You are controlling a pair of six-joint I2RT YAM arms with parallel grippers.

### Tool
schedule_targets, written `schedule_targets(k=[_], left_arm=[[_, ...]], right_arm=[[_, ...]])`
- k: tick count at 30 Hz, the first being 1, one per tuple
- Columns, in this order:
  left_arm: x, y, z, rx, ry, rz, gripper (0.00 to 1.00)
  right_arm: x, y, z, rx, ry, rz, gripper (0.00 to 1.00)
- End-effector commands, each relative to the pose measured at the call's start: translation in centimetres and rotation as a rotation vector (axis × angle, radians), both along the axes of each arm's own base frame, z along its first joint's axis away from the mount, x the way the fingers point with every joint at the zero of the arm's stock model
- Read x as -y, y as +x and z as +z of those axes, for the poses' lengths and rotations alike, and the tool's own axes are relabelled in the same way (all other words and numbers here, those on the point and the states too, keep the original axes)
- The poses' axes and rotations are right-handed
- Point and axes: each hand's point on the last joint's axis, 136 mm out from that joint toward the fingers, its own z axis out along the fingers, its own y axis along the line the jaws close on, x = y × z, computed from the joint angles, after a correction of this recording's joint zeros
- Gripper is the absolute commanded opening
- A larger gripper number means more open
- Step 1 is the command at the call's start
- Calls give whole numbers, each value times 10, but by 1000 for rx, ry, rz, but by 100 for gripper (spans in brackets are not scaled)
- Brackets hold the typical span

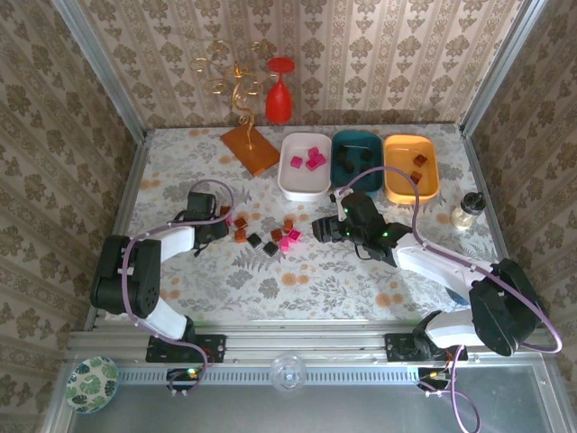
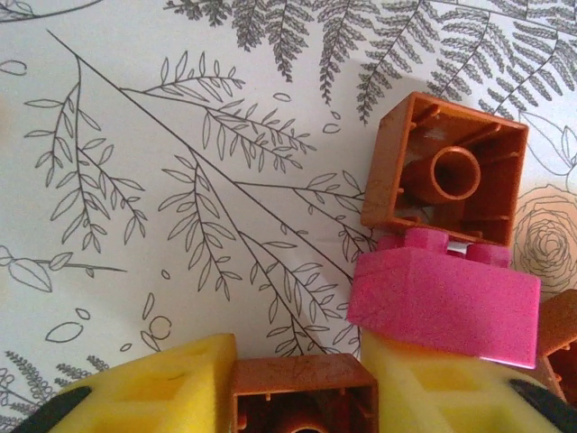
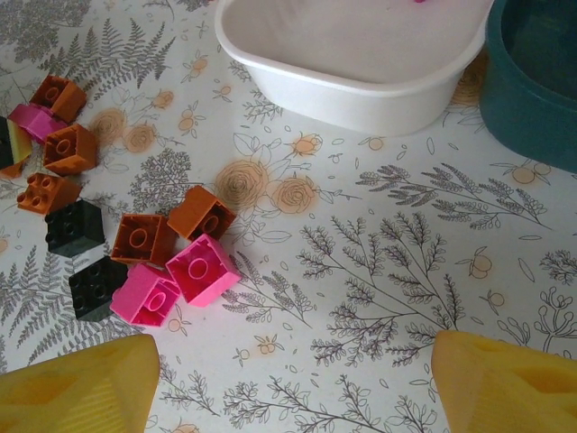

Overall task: Sort the legos into containers by color
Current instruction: Pick up the lego from the middle-left of the table, then place the lego in the container.

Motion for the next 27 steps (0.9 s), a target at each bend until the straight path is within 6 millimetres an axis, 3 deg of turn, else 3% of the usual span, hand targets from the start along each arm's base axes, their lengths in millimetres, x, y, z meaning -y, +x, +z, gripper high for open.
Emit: schedule_targets(k=[1,5,8,10,15,20,24,27], left_arm=[[5,4,15,80,-11,-12,38],[23,-11,59,222,-10,-38,34],[55,-17,102,349,-36,-108,32],[87,-20,128,419,-66,-185,31],[186,-13,167,528,-124,-416,31],[301,1,192,575,-156,-665,31],[386,7,194,604,-197,-831,31],[432,13,182,607,-207,-905,30]], right_arm=[[5,3,0,21,-14,-17,81],[11,6,-1,23,-23,-37,81],[24,10,2,29,-12,-86,81],[42,13,6,41,14,-150,81],[106,11,28,123,117,-372,83],[168,-13,64,271,142,-587,87],[204,-37,90,389,180,-719,88],[218,-53,104,451,201,-769,89]])
